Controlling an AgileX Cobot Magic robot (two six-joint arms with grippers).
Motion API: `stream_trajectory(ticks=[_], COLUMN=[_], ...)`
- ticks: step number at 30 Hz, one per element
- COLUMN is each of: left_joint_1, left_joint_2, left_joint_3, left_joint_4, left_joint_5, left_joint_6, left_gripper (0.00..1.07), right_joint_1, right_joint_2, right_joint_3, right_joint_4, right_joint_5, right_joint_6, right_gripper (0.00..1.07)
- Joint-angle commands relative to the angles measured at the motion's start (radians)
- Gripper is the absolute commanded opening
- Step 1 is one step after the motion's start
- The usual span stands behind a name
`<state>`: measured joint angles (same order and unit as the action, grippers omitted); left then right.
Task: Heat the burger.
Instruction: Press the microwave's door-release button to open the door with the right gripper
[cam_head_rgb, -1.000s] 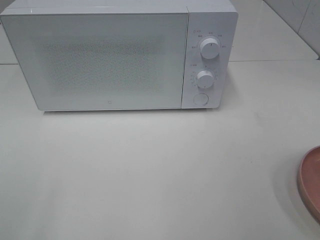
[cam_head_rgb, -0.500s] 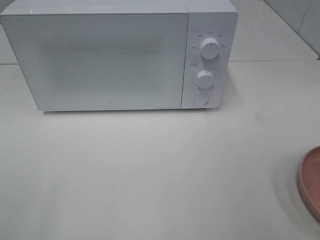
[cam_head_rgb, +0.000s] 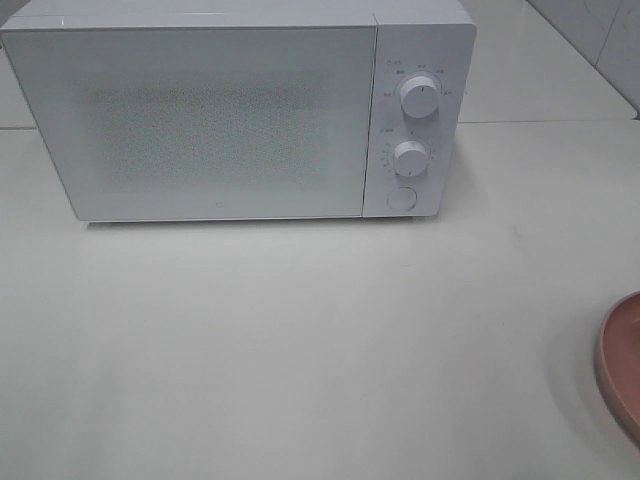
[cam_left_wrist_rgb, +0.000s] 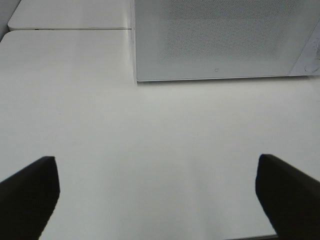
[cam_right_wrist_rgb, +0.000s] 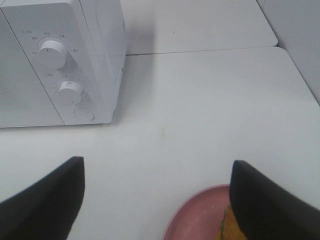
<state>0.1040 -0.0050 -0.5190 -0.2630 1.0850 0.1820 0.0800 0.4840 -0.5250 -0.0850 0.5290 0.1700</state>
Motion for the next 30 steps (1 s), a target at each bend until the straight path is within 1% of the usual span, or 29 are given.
stream_trajectory(ticks=[1,7,9,13,18,19,21,24,26,27,28,29,30], left_joint_1=[0.002,0.002,0.002,0.002,0.002,0.002,0.002,0.002,0.002,0.002,0.002,0.002,0.002], left_joint_2=[-0.018,-0.018,-0.018,-0.018,-0.018,-0.018,-0.018,-0.018,-0.018,-0.018,-0.018,-0.018,-0.018], left_joint_3=[0.003,0.003,0.003,0.003,0.003,0.003,0.003,0.003,0.003,0.003,0.003,0.003,0.003], left_joint_4=[-0.001,-0.001,-0.001,-0.001,-0.001,-0.001,-0.001,-0.001,-0.001,-0.001,-0.001,-0.001,-0.001], left_joint_5=[-0.013,-0.013,-0.013,-0.013,-0.013,-0.013,-0.013,-0.013,-0.013,-0.013,-0.013,-0.013,-0.013], left_joint_6=[0.001,0.001,0.001,0.001,0.001,0.001,0.001,0.001,0.001,0.001,0.001,0.001,0.001], left_gripper=[1.00,1.00,1.00,1.00,1.00,1.00,1.00,1.00,1.00,1.00,1.00,1.00,1.00], right_joint_1=[-0.004,-0.004,-0.004,-0.004,-0.004,-0.004,-0.004,-0.004,-0.004,-0.004,-0.004,-0.004,-0.004], right_joint_2=[0.057,0.110,0.174,0.220,0.316,0.316,0.356,0.368,0.421,0.421,0.433,0.460,0.460], right_joint_3=[-0.006,-0.006,-0.006,-0.006,-0.006,-0.006,-0.006,-0.005,0.041,0.041,0.055,0.087,0.087], right_joint_4=[-0.007,-0.007,-0.007,-0.014,-0.044,-0.044,-0.056,-0.062,-0.067,-0.067,-0.066,-0.060,-0.060], right_joint_5=[-0.078,-0.122,-0.164,-0.196,-0.312,-0.312,-0.382,-0.405,-0.556,-0.556,-0.600,-0.708,-0.708], right_joint_6=[-0.013,-0.013,-0.013,-0.013,-0.013,-0.013,-0.013,-0.013,-0.013,-0.013,-0.013,-0.013,-0.013], right_gripper=[0.76,0.76,0.76,0.76,0.76,0.76,0.76,0.76,0.76,0.76,0.76,0.76,0.76])
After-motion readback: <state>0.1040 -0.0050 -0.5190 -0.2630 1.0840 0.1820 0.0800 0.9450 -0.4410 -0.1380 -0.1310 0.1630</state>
